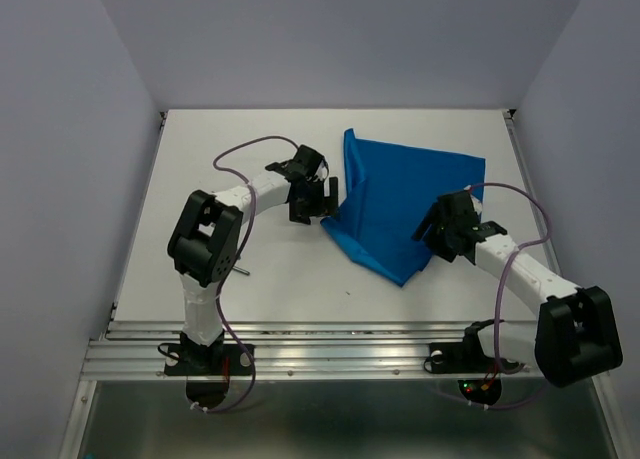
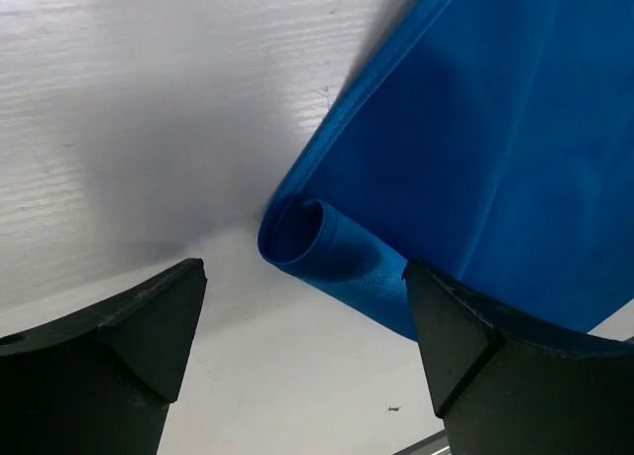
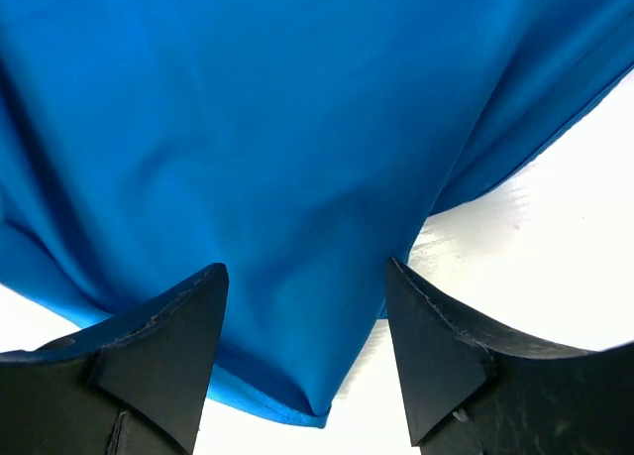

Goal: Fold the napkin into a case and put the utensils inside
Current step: Pick up the crumpled napkin from the center of the board.

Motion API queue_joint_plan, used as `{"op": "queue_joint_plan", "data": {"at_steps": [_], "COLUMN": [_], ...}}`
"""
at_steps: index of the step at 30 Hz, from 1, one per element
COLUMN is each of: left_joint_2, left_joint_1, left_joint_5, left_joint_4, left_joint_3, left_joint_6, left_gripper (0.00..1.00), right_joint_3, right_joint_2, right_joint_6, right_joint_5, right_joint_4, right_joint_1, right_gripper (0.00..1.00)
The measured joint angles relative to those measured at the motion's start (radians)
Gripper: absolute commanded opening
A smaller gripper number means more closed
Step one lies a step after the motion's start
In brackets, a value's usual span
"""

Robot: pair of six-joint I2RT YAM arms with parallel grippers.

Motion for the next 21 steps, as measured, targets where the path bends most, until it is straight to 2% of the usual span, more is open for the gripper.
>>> {"op": "queue_joint_plan", "data": {"at_steps": [4,8,10,11,21], "left_joint_2": [0.017,0.027,0.034,0.040,0.048], "left_joint_1": [-0.024,-0.041,-0.048,-0.050,-0.030], "left_joint_5": [0.018,0.027,0.033,0.037,-0.007], "left_joint_4": [0.016,0.035,0.045,0.050,0.013], "left_joint_3": [-0.008,-0.008,-0.008,-0.008,0.004], "left_joint_6": [-0.011,-0.021,-0.027,-0.029,-0.045], "left_gripper": [0.86,0.68,0.25,0.00,0.00], "right_joint_3": [-0.007,-0.023,-0.042,-0.048,-0.090], "right_joint_2": [0.013,0.009,-0.006,-0.011,-0.142], "right_joint_6": [0.003,0.006,0.011,0.012,0.022], "right_joint_5": [-0.003,-0.003,-0.006,-0.007,-0.001], "right_joint_4": [0.000,-0.001,-0.003,-0.004,-0.087], "right_joint_1": [0.000,-0.002,-0.011,-0.016,-0.039], "right_gripper": [0.70,0.73,0.74,0.74,0.73]}}
